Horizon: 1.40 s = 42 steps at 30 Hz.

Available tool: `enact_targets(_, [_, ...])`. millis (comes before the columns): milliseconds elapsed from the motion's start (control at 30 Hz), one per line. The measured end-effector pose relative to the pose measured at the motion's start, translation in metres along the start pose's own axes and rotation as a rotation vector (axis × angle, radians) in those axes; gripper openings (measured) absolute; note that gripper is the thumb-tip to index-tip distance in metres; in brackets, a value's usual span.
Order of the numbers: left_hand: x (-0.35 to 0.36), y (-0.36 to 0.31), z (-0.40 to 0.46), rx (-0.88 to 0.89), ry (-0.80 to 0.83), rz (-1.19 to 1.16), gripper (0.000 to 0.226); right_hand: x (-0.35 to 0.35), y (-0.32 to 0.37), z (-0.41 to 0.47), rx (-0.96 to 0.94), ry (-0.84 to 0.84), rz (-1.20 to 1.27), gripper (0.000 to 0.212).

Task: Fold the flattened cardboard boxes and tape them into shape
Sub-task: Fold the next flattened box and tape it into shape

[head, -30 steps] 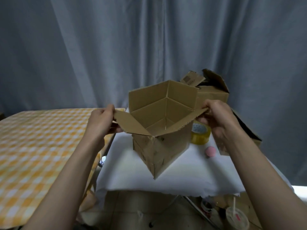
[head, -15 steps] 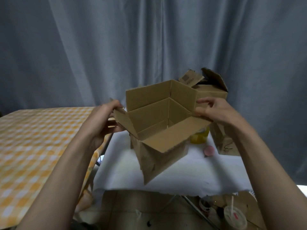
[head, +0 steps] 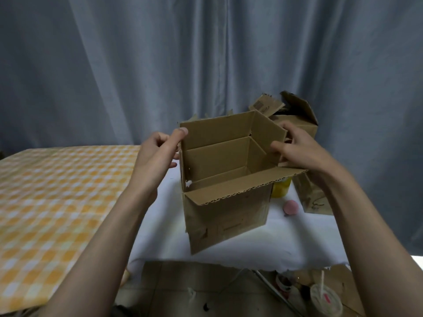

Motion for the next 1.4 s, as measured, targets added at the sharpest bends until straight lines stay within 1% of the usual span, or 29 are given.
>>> enact_targets(100, [0.006,0.001,-0.001,0.046,-0.038,-0.031,0.048,-0.002,-0.004,0.0,-0.028,0.053,-0.011,0.023])
enact_targets(233, [0.013,-0.001,0.002,0.097,-0.054,-0.039,0.049,-0.004,-0.009,0.002,-0.032,0.088,-0.019,0.027])
enact_targets(333, [0.015,-0.004,0.008,0.162,-0.06,-0.062,0.03,-0.002,-0.012,0.002,-0.001,0.057,0.026,0.028])
enact_targets(400, [0.015,-0.005,0.01,0.212,-0.041,-0.054,0.023,-0.001,-0.014,0.003,0.002,0.035,0.029,0.025])
enact_targets(567, [0.018,-0.007,0.007,0.313,-0.007,0.028,0.025,0.004,-0.013,0.004,-0.042,0.053,0.027,0.026])
enact_targets(700, [0.019,-0.01,0.006,0.417,0.015,0.131,0.02,0.004,-0.012,0.004,-0.085,0.09,-0.023,0.029])
enact_targets(767, [0.015,-0.014,0.012,0.393,0.046,0.159,0.019,0.001,-0.015,0.004,-0.082,0.082,-0.012,0.032])
enact_targets(867, [0.006,-0.027,0.028,0.301,0.074,0.235,0.019,-0.006,-0.014,0.005,-0.07,0.079,-0.004,0.038])
enact_targets(967, [0.006,-0.042,0.045,0.251,0.112,0.379,0.02,-0.015,-0.002,0.018,-0.011,0.124,-0.104,0.039])
enact_targets(1067, [0.012,-0.055,0.064,0.232,0.095,0.556,0.031,-0.025,0.011,0.032,0.032,0.19,-0.235,0.044])
enact_targets(1133, [0.019,-0.062,0.075,0.2,0.135,0.635,0.038,-0.03,0.018,0.037,0.058,0.235,-0.329,0.05])
enact_targets(1200, [0.028,-0.064,0.082,0.16,0.204,0.696,0.04,-0.033,0.021,0.038,0.092,0.257,-0.371,0.058])
enact_targets(1267, [0.035,-0.063,0.086,0.133,0.234,0.723,0.044,-0.033,0.019,0.035,0.095,0.23,-0.399,0.056])
enact_targets(1333, [0.039,-0.059,0.091,0.118,0.197,0.709,0.046,-0.033,0.013,0.029,0.069,0.177,-0.415,0.049])
enact_targets(1400, [0.039,-0.053,0.095,0.075,0.152,0.662,0.04,-0.033,0.005,0.023,0.035,0.159,-0.414,0.04])
Point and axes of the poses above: each hand's wrist, its own z-axis towards the middle knuckle, its own x-axis out of the palm, y = z × x, the point moved 1 cm from there along z, towards the middle knuckle, and after that the axes turned 5 degrees about -y, right-handed, at the moved point
